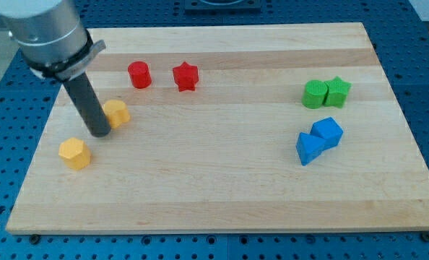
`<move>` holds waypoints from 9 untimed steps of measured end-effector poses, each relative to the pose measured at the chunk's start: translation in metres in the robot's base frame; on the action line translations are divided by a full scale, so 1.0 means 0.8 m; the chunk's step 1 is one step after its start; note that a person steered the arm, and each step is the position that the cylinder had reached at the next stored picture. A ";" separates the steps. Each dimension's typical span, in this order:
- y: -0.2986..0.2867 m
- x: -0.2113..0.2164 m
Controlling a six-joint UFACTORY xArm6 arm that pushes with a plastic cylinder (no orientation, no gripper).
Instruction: Place the yellow heart to the left of the red circle
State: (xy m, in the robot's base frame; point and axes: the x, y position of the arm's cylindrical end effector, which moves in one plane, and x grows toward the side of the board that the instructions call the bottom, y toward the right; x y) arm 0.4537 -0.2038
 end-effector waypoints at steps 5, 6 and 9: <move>0.062 0.030; 0.075 0.028; 0.076 -0.075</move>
State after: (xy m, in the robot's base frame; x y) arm 0.3941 -0.1432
